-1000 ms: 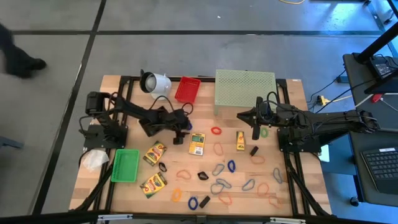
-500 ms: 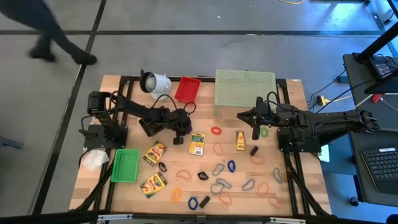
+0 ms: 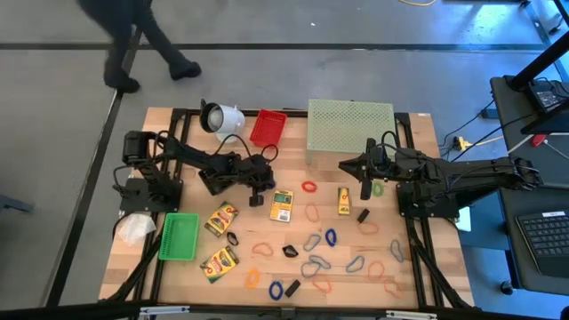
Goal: Pick & Place Office Desk Supplies
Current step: Put the blue spring keychain into the red bin
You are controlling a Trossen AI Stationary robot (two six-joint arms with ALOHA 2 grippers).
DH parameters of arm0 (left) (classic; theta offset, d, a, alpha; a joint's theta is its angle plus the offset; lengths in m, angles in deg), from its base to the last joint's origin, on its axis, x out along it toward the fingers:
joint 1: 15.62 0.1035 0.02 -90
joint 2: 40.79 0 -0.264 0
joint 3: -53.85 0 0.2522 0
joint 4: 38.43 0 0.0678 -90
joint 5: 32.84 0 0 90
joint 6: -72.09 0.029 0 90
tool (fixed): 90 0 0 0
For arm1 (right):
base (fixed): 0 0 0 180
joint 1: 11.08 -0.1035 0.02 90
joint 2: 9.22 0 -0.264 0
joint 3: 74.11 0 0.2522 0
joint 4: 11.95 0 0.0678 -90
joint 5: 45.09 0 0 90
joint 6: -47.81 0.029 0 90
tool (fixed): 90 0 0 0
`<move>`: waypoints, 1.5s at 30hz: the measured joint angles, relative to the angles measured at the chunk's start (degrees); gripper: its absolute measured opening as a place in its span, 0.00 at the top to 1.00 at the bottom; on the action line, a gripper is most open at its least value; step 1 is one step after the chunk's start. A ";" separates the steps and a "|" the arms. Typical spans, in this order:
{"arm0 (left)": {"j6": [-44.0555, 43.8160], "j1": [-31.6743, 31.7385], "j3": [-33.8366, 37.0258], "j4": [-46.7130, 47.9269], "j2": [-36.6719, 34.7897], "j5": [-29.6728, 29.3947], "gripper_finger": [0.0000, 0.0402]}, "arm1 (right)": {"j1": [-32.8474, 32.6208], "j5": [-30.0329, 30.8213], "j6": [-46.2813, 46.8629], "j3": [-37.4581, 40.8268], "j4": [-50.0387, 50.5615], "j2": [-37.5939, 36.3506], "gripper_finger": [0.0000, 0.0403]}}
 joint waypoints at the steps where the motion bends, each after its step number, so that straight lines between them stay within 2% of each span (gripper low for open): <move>1: 0.04 -0.29 -0.18 -1.61 -1.00 -0.20 0.94 | -0.02 0.00 0.00 0.00 0.01 0.00 0.88; 10: -0.18 -3.42 -0.28 -11.53 -8.48 -2.52 0.94 | 0.00 0.00 0.13 0.00 0.01 0.00 0.88; 15: -6.28 -5.73 -0.30 -19.92 -11.23 -2.45 0.94 | -0.02 0.00 0.13 0.00 0.01 0.00 0.88; 23: -9.75 -9.29 -0.30 -32.95 -11.53 -2.43 0.94 | 0.00 0.00 0.13 0.00 0.01 0.02 0.88; 30: -7.97 -11.11 -0.30 -36.88 -11.60 -3.62 0.94 | 0.00 0.00 0.13 0.00 0.01 0.02 0.88; 33: -6.27 -11.11 -0.32 -36.80 -11.60 -10.19 0.94 | -0.02 0.00 0.13 0.00 0.01 0.02 0.88; 40: 0.46 -6.70 -0.34 -35.92 -11.60 -33.21 0.94 | 0.00 0.00 0.13 0.00 -0.02 0.02 0.88; 42: -0.03 -3.95 -0.37 -34.04 -11.60 -36.90 0.94 | 0.00 0.00 0.13 0.00 -0.02 0.02 0.88; 45: -4.08 1.09 -0.38 -29.63 -11.60 -38.08 0.94 | -0.01 0.00 -0.02 0.00 -0.02 0.02 0.88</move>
